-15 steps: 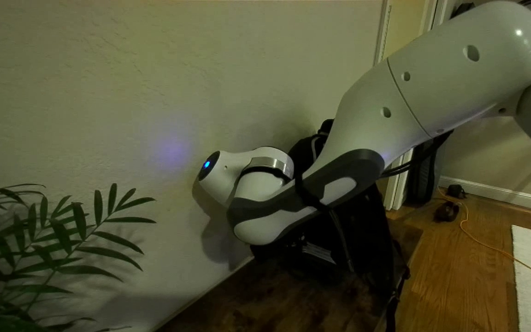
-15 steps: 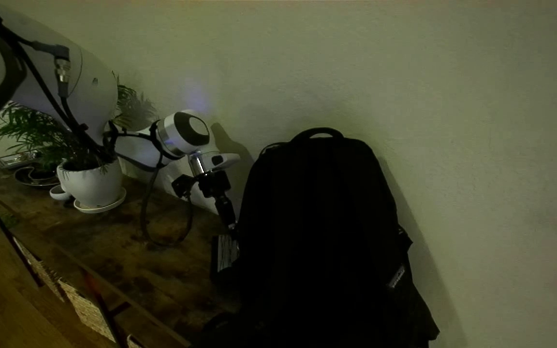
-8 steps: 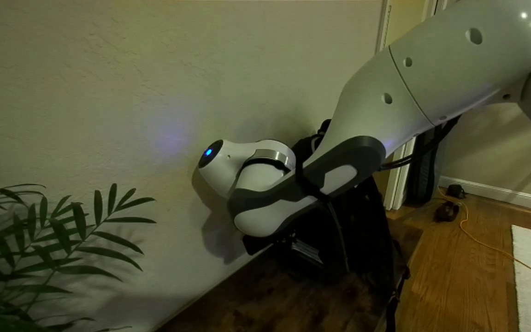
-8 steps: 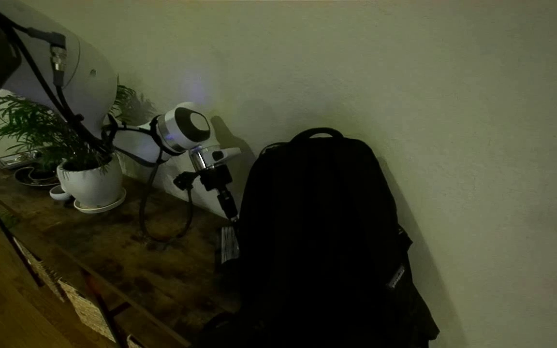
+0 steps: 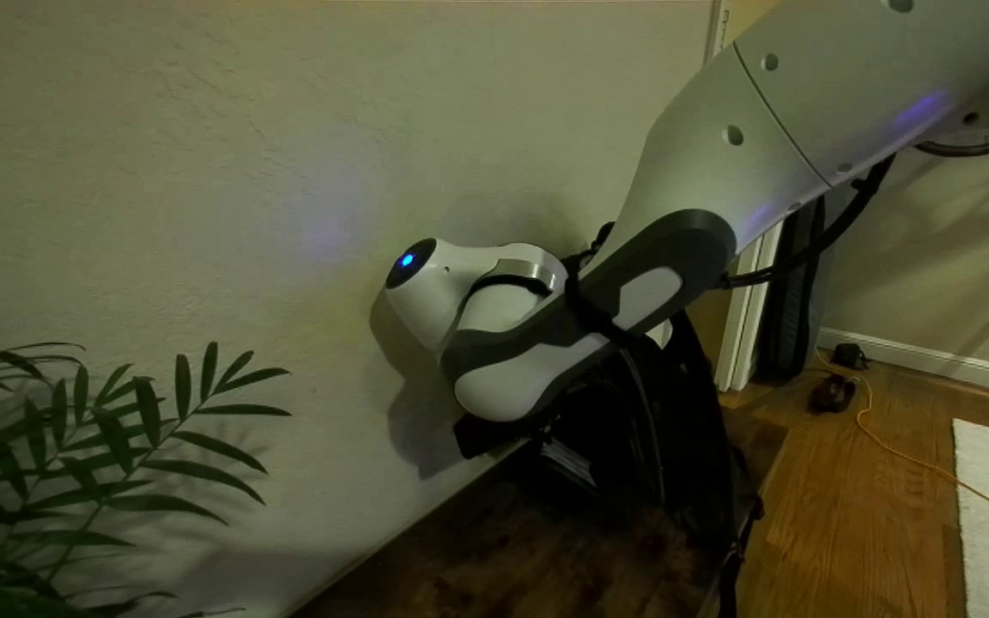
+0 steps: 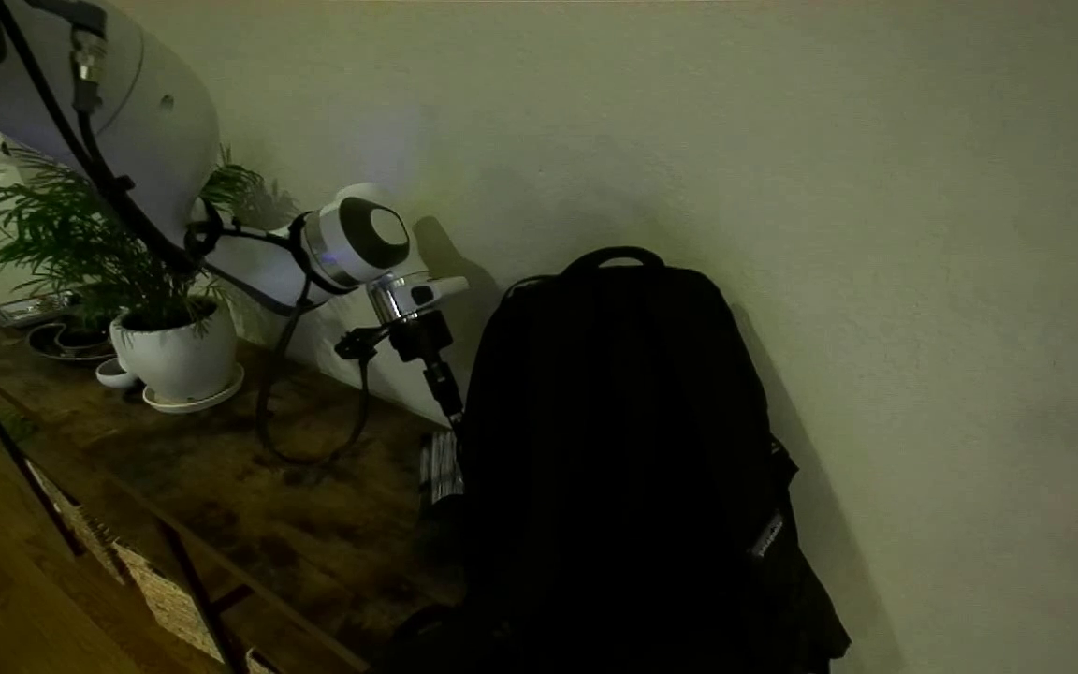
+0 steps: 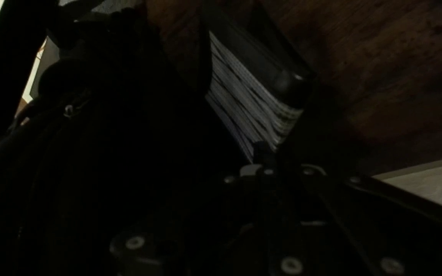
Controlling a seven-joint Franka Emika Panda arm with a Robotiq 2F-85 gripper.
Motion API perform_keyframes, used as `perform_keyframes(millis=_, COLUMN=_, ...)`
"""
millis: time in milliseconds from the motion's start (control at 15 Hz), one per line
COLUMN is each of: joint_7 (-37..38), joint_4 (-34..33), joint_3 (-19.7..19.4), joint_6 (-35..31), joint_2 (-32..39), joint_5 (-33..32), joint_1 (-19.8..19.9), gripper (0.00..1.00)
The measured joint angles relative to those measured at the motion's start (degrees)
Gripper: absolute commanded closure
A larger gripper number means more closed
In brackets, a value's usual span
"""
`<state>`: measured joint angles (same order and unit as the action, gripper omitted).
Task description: Put the wallet inside the black backpack
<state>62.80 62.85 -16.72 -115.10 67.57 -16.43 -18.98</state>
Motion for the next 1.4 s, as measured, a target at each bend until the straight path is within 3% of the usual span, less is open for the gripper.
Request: perform_keyframes(millis=1400, joint_7=11.8, joint_4=28.1, joint_3=1.4, joint_6=-13.1, joint_2=-18.2, joint_5=-4.3, joint_1=-3.5, gripper=0.99)
